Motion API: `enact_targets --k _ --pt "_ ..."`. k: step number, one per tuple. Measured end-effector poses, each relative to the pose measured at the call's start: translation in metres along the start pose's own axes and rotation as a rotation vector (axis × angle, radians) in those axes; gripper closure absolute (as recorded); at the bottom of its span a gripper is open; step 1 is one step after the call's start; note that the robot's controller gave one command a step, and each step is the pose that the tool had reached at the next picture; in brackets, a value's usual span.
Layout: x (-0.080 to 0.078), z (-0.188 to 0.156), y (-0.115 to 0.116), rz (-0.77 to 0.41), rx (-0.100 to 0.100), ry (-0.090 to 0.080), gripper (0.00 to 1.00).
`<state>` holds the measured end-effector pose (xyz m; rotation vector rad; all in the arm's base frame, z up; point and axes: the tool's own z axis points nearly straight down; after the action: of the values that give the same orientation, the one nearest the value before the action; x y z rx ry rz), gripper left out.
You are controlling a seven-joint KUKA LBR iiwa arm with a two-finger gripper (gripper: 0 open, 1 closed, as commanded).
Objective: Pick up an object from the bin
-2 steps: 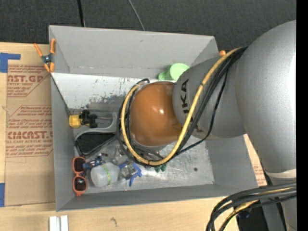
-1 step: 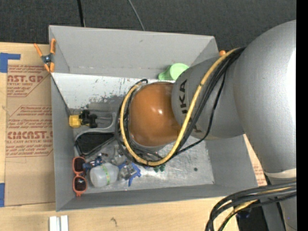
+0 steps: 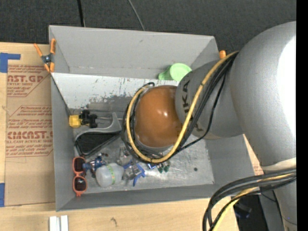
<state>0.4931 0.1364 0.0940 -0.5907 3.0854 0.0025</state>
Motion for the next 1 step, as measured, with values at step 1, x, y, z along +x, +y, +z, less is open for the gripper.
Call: enact_targets --k 1 --pt "0.0040 0.0068 -0.0074 -0.119 0.001 0.005 1.00"
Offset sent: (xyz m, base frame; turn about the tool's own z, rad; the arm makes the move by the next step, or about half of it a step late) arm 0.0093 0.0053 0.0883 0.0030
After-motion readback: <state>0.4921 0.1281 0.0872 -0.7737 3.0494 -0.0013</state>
